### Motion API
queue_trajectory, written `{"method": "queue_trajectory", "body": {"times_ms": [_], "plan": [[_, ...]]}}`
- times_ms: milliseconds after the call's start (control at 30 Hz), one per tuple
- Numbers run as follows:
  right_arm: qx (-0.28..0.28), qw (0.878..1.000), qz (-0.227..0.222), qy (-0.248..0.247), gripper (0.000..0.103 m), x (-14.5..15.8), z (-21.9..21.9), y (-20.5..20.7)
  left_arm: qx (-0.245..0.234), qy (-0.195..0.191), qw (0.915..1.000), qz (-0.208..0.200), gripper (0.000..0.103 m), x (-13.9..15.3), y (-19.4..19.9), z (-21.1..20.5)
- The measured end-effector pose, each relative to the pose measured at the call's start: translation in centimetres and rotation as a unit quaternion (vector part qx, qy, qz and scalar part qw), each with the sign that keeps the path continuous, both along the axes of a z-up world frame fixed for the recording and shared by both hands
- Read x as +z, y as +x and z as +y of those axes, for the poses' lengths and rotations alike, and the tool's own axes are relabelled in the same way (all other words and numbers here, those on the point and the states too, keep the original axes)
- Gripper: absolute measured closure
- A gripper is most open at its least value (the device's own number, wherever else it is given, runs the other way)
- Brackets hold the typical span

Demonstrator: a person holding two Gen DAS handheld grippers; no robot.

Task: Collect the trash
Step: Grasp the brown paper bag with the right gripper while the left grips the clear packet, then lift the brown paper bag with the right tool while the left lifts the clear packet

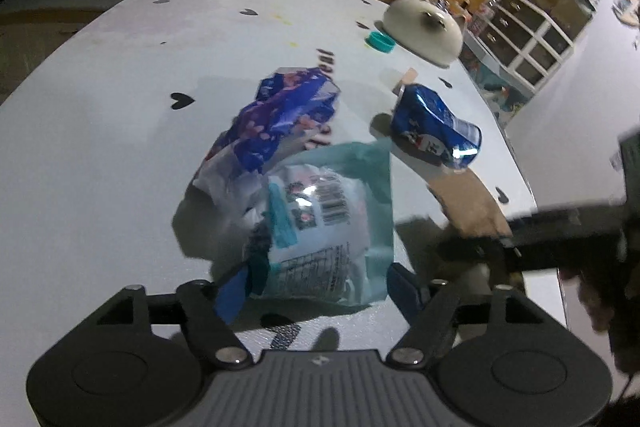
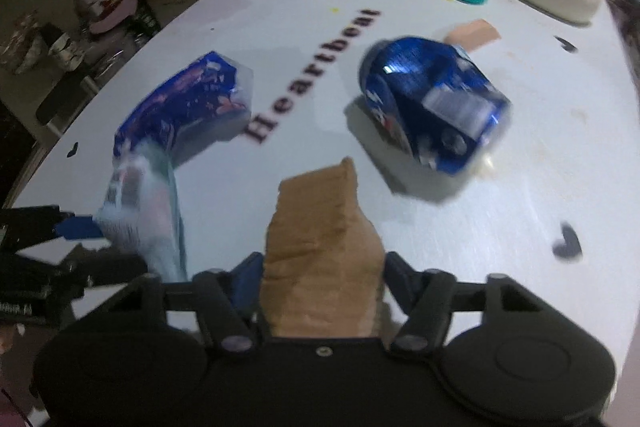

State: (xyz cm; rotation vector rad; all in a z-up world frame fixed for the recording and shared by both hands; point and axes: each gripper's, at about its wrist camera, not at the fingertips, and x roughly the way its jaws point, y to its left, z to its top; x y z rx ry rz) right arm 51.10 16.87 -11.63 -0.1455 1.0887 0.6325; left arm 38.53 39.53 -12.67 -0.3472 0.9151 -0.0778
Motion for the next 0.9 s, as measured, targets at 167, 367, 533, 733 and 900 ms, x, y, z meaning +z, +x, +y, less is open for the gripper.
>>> {"method": "queue_trajectory", "body": {"times_ms": [167,367,533,733,900], "plan": [[-0.041,0.999,0.003,0.013,0.047,0.3,-2.0,-2.0,0.015,-0.042,0.9988,-0.022,0.017,0.7,-0.6,1.6],[-0.075,0.997,-0.004,0.031,0.052,1.5,-3.2,-3.3,0.022,-0.057,0.9977,-0.028,0.014,0.2,0.0,3.8],[-0.067,0.995,-0.012,0.066,0.052,3.4,-2.2,-4.2,0.009,-0.111,0.9938,-0.007,0.014,-2.2,2.2,4.8],[-0.015,0.997,-0.018,0.071,0.052,3.6,1.1,-4.4,0.007,-0.156,0.9876,-0.018,0.015,-2.8,3.8,4.6],[-0.004,0.999,-0.014,0.038,0.053,1.7,2.9,-3.5,0.012,-0.176,0.9842,-0.014,0.022,-3.1,4.9,3.2]]}}
